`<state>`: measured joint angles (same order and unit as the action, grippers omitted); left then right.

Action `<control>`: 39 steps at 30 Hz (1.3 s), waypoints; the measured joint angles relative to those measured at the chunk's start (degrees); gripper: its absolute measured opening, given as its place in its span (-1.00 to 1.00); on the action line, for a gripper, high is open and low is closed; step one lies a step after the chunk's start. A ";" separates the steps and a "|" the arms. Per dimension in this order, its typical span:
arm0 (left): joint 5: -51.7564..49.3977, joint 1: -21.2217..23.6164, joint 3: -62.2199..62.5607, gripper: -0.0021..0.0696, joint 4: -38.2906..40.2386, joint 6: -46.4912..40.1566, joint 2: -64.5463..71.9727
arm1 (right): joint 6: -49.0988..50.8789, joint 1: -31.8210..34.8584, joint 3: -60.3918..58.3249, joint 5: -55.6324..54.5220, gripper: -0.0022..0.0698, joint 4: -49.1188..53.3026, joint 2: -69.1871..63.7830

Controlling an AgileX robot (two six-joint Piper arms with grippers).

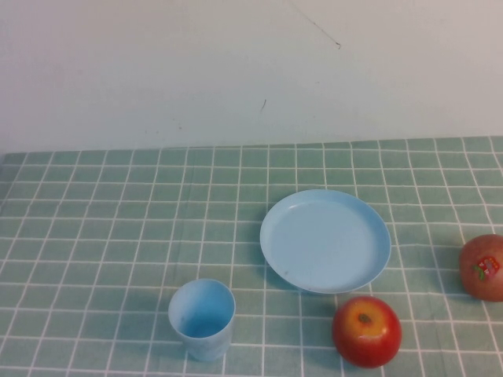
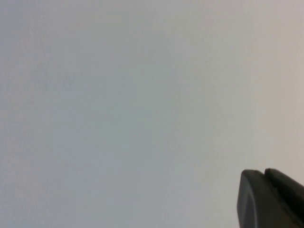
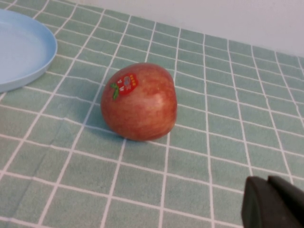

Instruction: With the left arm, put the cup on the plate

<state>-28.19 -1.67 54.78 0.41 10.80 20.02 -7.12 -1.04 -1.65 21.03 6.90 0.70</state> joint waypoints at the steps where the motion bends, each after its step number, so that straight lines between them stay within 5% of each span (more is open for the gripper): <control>1: -0.70 0.00 -0.27 -0.95 1.87 0.24 0.32 | 0.00 0.00 0.00 0.00 -0.95 0.00 0.00; 13: -19.25 0.00 -0.78 -0.92 20.28 -14.00 14.05 | 0.00 0.00 0.00 0.00 -0.95 0.00 0.00; 16: -24.14 0.00 -0.02 -0.71 22.08 -15.65 19.48 | 0.00 0.00 0.00 0.00 -0.95 0.00 0.00; 21: -28.38 0.00 1.23 0.00 23.23 -16.83 28.32 | 0.00 0.00 0.00 0.00 -0.95 0.00 0.00; 26: -29.48 -0.48 1.40 0.20 23.73 -19.59 36.77 | 0.00 0.00 0.00 0.00 -0.95 0.00 0.00; 39: -25.50 -14.70 1.63 0.23 14.56 -13.20 57.90 | 0.00 0.00 0.00 0.00 -0.95 0.00 0.00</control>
<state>-53.69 -16.38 56.40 14.97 -2.40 77.92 -7.12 -1.04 -1.65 21.03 6.90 0.70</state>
